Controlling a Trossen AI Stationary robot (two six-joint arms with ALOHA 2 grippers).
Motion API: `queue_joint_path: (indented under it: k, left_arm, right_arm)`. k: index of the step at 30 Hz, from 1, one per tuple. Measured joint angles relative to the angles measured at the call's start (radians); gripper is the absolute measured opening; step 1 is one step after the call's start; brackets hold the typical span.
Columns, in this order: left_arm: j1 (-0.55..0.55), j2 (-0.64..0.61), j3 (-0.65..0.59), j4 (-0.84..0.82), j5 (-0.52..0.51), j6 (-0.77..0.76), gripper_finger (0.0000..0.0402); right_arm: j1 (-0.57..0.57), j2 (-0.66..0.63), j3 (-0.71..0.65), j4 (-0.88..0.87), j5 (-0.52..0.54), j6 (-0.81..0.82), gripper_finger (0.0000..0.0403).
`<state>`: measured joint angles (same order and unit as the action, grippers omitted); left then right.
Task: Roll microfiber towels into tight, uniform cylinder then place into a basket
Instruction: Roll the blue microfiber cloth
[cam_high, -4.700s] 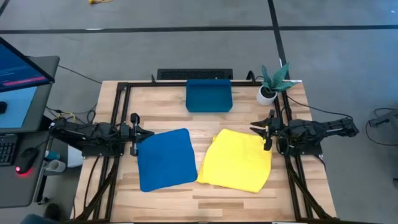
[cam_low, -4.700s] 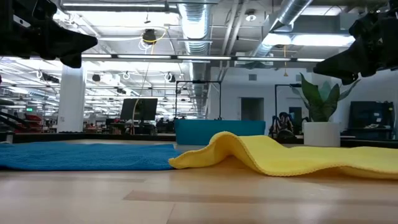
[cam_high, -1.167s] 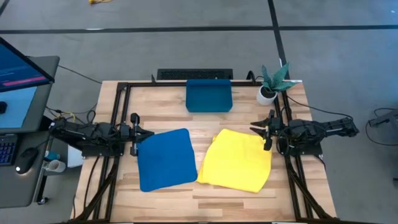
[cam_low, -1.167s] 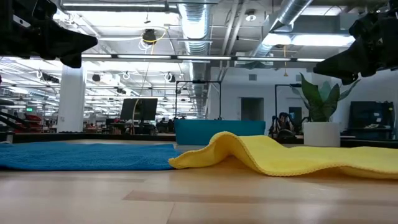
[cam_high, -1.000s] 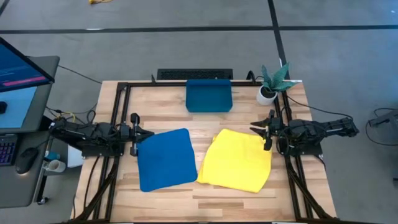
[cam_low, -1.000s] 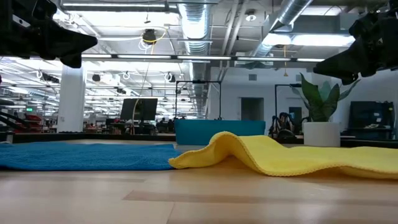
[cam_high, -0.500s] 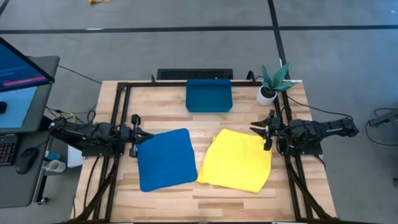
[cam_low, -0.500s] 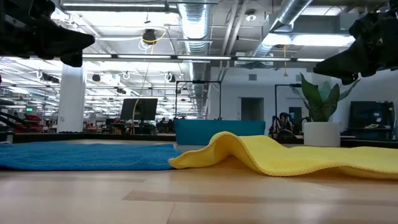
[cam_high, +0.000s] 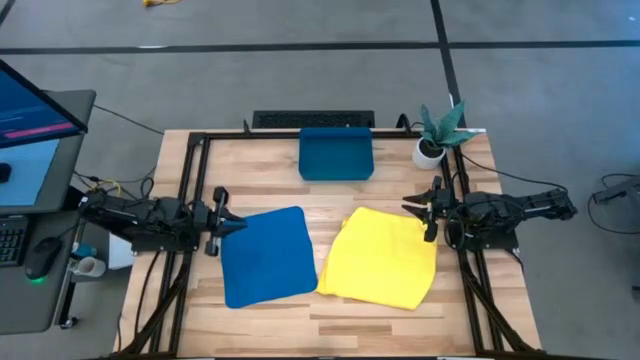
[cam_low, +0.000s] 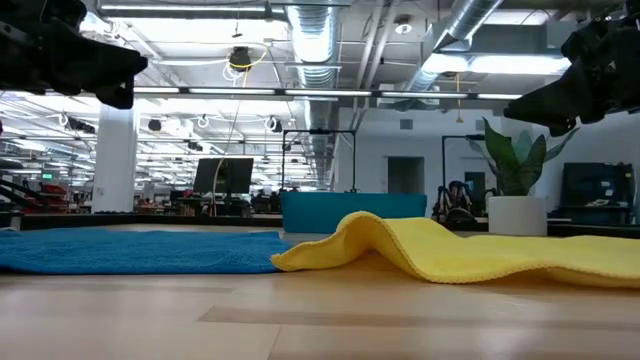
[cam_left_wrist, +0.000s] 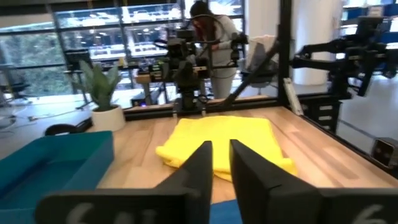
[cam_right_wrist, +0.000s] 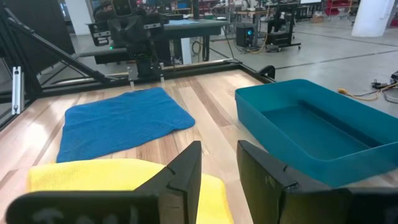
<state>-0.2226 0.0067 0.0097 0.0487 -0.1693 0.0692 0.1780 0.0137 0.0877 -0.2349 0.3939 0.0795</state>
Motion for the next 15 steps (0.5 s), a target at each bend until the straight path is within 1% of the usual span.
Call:
queue_joint_path:
  k: [2,9,12,15]
  left_arm:
    - [0.0,0.0,0.0,0.003,-0.02,-0.015,0.0084]
    - [0.0,0.0,0.0,0.004,-0.018,-0.058,0.018]
    - [0.0,0.0,0.0,0.007,-0.026,-0.072,0.0206]
    - [0.0,0.0,0.0,0.014,-0.058,-0.073,0.0219]
  right_arm:
    - [0.0,0.0,0.0,0.0,0.0,0.0,0.0127]
    - [0.0,0.0,0.0,0.0,0.0,0.0,0.0127]
    - [0.0,0.0,0.0,0.0,0.0,0.0,0.0127]
    - [0.0,0.0,0.0,0.0,0.0,0.0,0.0127]
